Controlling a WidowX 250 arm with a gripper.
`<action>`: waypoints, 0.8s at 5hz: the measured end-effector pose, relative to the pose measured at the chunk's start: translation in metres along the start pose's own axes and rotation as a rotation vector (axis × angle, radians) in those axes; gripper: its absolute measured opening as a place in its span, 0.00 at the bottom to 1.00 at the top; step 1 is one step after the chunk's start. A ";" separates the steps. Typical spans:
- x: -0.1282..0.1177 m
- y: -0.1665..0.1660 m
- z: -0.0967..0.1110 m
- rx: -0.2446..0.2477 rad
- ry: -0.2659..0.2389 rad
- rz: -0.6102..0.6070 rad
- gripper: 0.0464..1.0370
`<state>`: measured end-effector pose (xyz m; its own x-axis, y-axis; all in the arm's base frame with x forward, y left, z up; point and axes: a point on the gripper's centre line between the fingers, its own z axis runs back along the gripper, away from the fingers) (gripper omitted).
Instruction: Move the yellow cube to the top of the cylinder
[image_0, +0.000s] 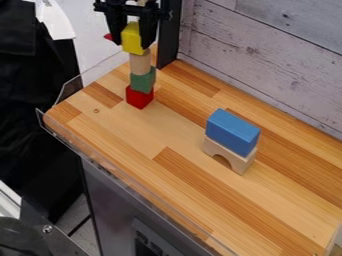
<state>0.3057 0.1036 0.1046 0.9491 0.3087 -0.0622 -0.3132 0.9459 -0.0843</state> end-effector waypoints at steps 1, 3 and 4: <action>0.000 -0.001 -0.003 -0.003 0.008 0.002 0.58; -0.003 -0.003 -0.002 -0.029 0.030 0.022 0.97; -0.008 -0.005 0.025 -0.026 -0.043 0.013 0.96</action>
<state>0.3010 0.0987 0.1303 0.9452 0.3258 -0.0203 -0.3260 0.9390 -0.1095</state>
